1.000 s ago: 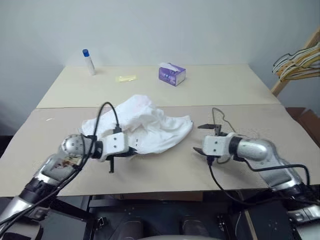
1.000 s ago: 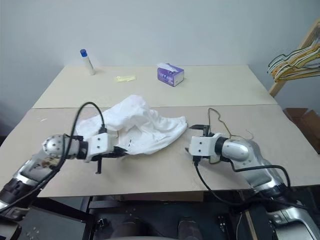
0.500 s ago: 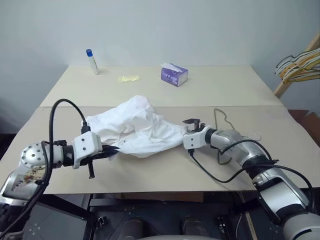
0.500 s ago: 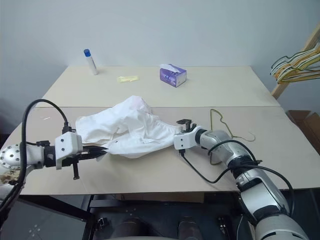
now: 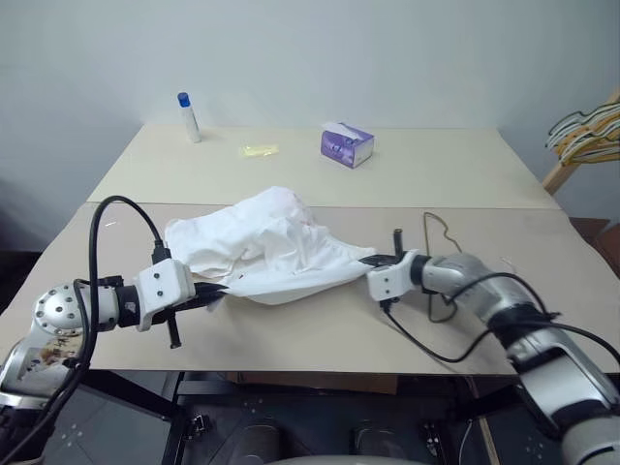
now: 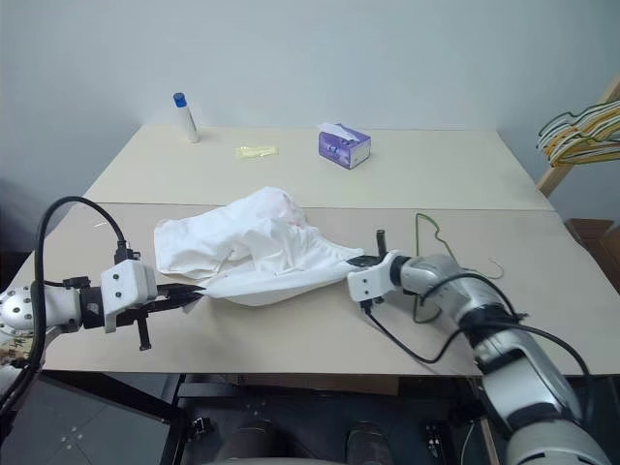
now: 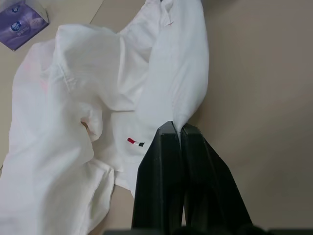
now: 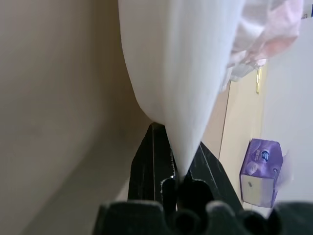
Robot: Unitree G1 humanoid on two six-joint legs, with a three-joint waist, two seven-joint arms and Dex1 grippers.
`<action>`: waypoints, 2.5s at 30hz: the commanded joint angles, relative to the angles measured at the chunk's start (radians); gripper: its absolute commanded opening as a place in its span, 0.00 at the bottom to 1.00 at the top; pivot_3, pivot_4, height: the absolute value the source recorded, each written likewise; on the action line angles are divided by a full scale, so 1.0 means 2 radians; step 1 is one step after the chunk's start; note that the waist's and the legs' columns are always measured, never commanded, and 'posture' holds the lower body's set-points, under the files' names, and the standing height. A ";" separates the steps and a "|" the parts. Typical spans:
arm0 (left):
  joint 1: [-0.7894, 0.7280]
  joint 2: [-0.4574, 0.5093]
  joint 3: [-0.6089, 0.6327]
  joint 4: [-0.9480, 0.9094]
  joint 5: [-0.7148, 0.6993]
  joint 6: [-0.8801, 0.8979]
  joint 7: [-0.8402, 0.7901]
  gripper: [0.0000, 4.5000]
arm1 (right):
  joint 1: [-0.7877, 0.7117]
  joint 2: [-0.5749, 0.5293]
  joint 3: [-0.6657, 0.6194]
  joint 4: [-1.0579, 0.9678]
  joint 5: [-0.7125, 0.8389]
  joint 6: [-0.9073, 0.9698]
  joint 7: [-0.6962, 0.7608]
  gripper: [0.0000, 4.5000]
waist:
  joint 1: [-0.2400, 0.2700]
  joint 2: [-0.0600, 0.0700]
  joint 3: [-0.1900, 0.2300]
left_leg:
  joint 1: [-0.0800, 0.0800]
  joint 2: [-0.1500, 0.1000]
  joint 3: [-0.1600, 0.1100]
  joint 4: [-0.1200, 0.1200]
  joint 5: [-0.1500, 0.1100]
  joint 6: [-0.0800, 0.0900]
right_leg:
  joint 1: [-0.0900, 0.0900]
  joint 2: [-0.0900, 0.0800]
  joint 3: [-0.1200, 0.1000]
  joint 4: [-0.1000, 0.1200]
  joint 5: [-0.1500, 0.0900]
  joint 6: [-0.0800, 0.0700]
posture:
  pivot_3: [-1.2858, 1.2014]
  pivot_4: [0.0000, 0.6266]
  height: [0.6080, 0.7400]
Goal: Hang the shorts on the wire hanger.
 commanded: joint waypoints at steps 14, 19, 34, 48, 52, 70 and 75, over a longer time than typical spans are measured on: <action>-0.158 -0.009 -0.056 0.150 0.015 -0.082 -0.098 0.00 | 0.103 -0.127 -0.114 -0.312 0.242 0.197 0.182 0.01 | -0.021 -0.001 -0.002 | 0.002 0.001 0.004 0.001 0.000 0.000 | 0.002 0.001 0.000 0.001 0.000 -0.001 | 0.53 0.00 1.00; -0.352 -0.080 -0.081 0.319 0.086 -0.086 -0.011 0.00 | -0.084 -0.005 -0.095 -0.127 0.136 0.242 0.085 0.01 | -0.021 -0.002 -0.002 | 0.001 0.001 0.005 0.002 0.000 0.000 | 0.001 0.002 0.000 0.000 0.001 0.000 | 0.53 0.00 1.00; -0.814 -0.172 -0.119 0.759 0.316 -0.249 0.671 0.00 | -0.449 0.151 -0.168 0.333 0.037 0.042 -0.536 0.01 | -0.030 -0.003 -0.003 | -0.018 -0.005 0.000 -0.007 0.006 -0.012 | -0.029 -0.004 -0.003 0.013 0.002 0.000 | 0.53 0.00 1.00; -0.507 -0.109 -0.114 0.551 0.186 -0.373 0.243 0.00 | -0.158 0.084 -0.114 0.197 0.073 -0.087 -0.176 0.01 | -0.059 -0.003 -0.003 | -0.012 -0.004 0.003 -0.002 0.009 -0.007 | -0.014 -0.004 -0.004 0.002 0.007 0.002 | 0.53 0.00 1.00; -0.378 -0.061 -0.112 0.414 0.134 -0.328 0.135 0.00 | -0.101 0.063 -0.096 0.166 0.062 -0.118 -0.128 0.01 | -0.072 -0.003 -0.003 | -0.013 -0.002 0.002 0.000 0.009 -0.007 | -0.016 -0.002 -0.002 0.002 0.007 0.002 | 0.53 0.00 1.00; 0.006 0.138 -0.061 0.033 -0.030 -0.179 -0.130 0.00 | 0.076 -0.033 -0.071 0.017 -0.003 -0.168 -0.085 0.01 | -0.048 -0.002 -0.003 | 0.000 0.001 0.006 0.000 0.002 0.001 | -0.005 -0.001 0.001 0.002 0.005 0.001 | 0.54 0.04 1.00; 0.075 0.142 -0.027 -0.018 -0.050 -0.157 -0.137 0.00 | 0.155 -0.062 -0.079 -0.079 0.049 -0.131 -0.045 0.01 | -0.039 -0.002 -0.002 | 0.006 0.003 0.007 0.000 0.001 0.003 | 0.002 -0.001 0.001 0.000 0.004 0.000 | 0.53 0.06 1.00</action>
